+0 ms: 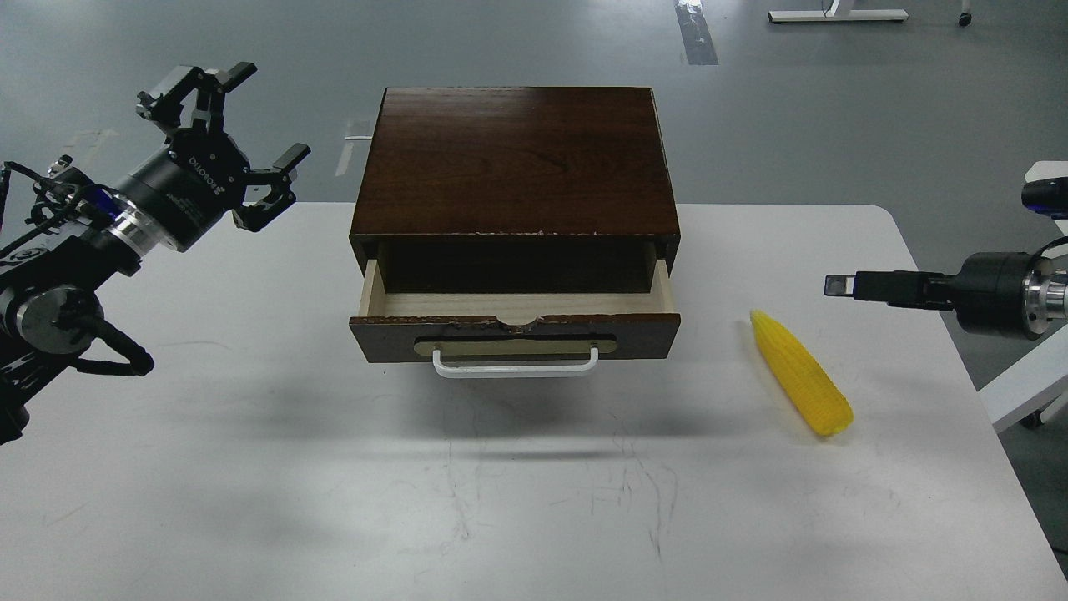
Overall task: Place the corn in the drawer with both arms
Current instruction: 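Lower the right gripper onto the yellow corn cob and grasp it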
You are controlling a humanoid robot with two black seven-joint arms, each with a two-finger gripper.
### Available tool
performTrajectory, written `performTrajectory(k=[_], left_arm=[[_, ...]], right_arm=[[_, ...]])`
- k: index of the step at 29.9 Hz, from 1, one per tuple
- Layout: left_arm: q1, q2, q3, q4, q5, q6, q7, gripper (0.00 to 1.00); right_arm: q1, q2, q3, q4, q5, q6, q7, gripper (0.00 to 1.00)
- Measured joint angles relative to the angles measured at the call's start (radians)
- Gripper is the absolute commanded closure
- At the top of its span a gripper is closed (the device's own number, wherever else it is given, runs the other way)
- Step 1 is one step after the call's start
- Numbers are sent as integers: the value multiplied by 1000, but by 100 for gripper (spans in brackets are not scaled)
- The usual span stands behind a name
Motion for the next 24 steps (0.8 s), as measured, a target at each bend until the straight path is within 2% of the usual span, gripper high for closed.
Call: performTrajectory(k=[11, 22, 24], left_arm=[[20, -34, -37, 6, 64, 0, -3, 2], [21, -43, -40, 6, 70, 0, -2, 2], [20, -43, -41, 6, 70, 0, -2, 2]], right_arm=[[36, 204, -140, -177, -79, 0, 0, 0], [38, 253, -219, -228, -134, 0, 0, 2], [34, 257, -222, -234, -138, 0, 0, 8]])
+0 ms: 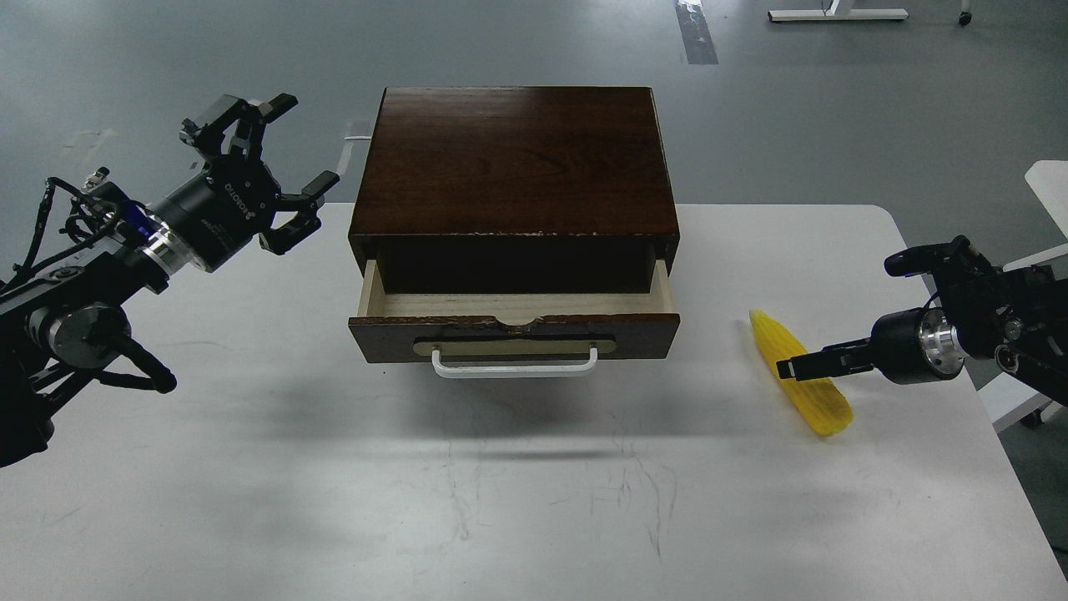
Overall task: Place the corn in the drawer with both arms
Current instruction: 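Lower the right gripper onto the yellow corn cob and grasp it, then lift the corn and carry it over the open drawer with the right gripper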
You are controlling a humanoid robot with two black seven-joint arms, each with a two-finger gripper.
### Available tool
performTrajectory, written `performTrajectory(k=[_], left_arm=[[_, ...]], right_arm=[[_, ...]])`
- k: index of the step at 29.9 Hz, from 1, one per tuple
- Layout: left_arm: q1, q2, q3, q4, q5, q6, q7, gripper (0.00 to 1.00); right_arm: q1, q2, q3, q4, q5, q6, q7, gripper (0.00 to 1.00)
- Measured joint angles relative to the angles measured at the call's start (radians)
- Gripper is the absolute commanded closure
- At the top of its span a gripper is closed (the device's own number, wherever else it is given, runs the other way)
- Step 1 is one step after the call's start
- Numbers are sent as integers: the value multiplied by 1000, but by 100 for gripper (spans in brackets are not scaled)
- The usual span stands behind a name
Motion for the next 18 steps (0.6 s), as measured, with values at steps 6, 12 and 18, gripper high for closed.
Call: performTrajectory(k=[6, 12, 18], left_arm=[[0, -1, -5, 0, 0, 0, 0, 2], [0, 1, -5, 0, 0, 0, -1, 2], [0, 7, -6, 0, 1, 0, -1, 2]], right_arm=[[-2, 22, -33, -5, -1, 0, 0, 63], [0, 26, -41, -5, -1, 0, 0, 100], [5, 19, -56, -1, -1, 0, 0, 100]])
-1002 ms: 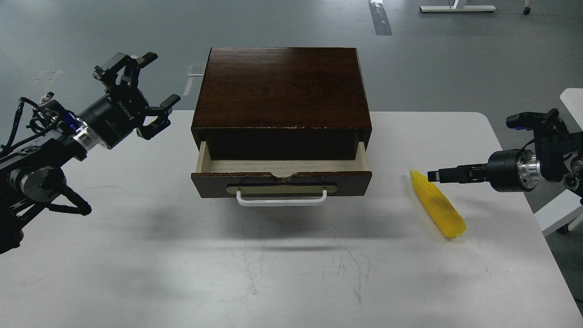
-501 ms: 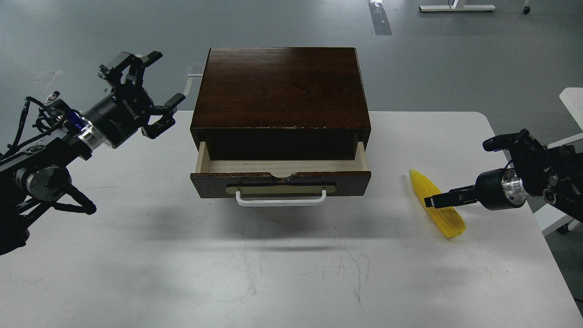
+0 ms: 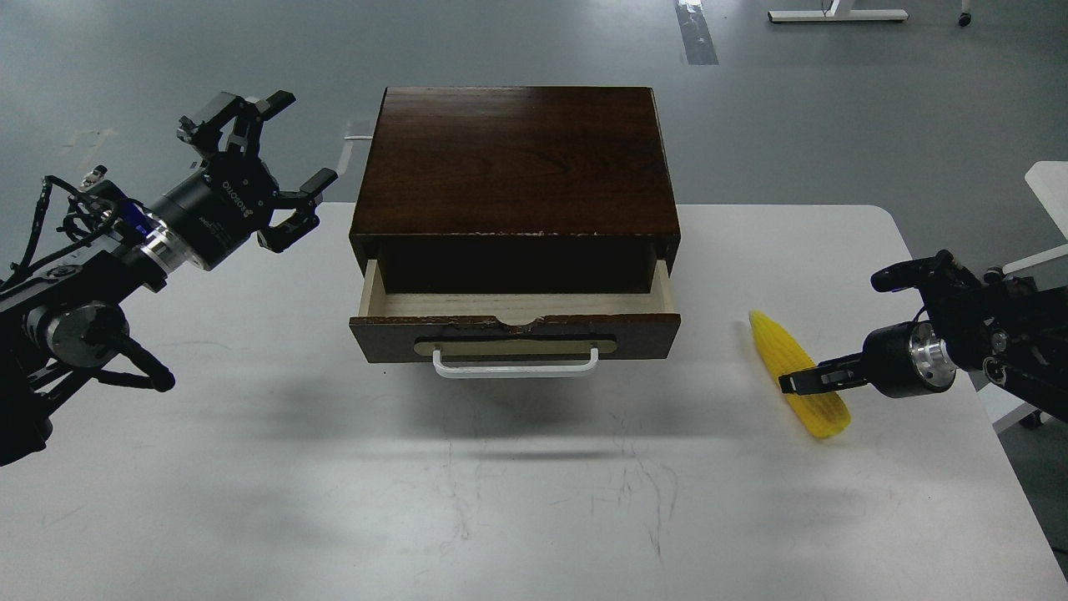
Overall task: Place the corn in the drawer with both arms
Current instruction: 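Lift the corn and carry it over the open drawer with the right gripper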
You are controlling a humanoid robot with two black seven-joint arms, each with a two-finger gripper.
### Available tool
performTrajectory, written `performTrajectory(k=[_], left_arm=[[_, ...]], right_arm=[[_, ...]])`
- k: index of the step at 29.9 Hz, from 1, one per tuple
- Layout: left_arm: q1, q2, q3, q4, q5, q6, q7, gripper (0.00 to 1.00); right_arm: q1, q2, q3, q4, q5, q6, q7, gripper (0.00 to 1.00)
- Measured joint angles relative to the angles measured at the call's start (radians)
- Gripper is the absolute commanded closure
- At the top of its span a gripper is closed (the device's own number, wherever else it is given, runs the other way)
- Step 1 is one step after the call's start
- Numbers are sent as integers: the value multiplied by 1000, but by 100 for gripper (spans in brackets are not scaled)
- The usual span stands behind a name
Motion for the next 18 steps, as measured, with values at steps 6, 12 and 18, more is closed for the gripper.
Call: performTrajectory(k=[6, 12, 18], left_arm=[[-4, 6, -1, 0, -1, 0, 0, 2], [-7, 8, -2, 0, -1, 0, 0, 2], [-8, 6, -3, 0, -1, 0, 0, 2]], right_arm=[[90, -49, 9, 31, 1, 1, 0, 100], [300, -112, 6, 108, 3, 0, 0, 100], [500, -104, -10, 195, 2, 1, 0, 100]])
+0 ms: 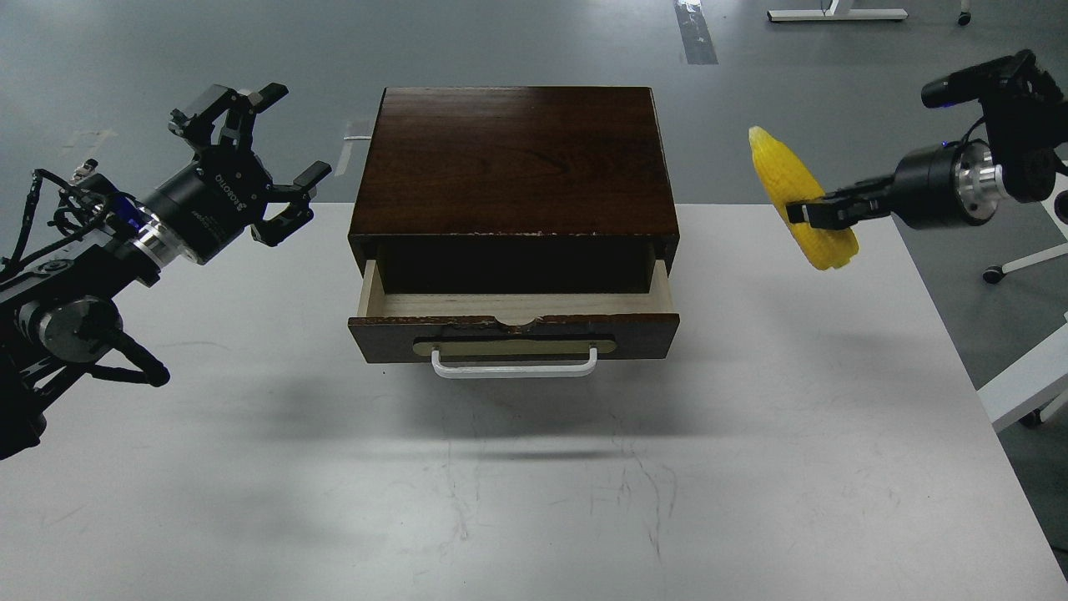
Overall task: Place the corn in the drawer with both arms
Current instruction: 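Lift the corn and carry it over the open drawer with the right gripper, then lower the corn into the drawer and open the right gripper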
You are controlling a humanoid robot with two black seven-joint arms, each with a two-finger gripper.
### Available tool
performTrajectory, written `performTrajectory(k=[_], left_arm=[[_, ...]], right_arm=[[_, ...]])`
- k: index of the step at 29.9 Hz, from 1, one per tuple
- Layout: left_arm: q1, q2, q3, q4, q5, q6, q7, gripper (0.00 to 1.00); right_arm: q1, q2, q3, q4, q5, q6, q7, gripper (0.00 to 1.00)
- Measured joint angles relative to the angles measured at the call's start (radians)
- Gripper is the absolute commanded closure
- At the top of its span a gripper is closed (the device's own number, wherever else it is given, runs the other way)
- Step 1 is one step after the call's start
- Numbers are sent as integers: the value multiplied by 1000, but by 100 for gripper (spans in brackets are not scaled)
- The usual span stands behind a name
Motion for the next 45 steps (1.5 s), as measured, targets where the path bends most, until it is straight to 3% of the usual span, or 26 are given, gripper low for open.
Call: performTrajectory(k=[9, 21, 27, 41, 45], left_arm=[[0, 2, -7, -1, 0, 0, 0, 2], [0, 7, -18, -1, 1, 0, 2, 2], [3, 10, -17, -3, 1, 0, 2, 2], [6, 24, -17, -8, 1, 0, 2, 2], [6, 24, -17, -9, 1, 0, 2, 2]], right_arm=[[264, 230, -189, 49, -21, -1, 0, 100], [357, 513, -265, 90, -233, -27, 0, 100], [367, 555, -314, 134, -287, -125, 0, 100], [368, 594, -398, 142, -298, -243, 0, 100], [363, 592, -414, 140, -298, -244, 0, 82]])
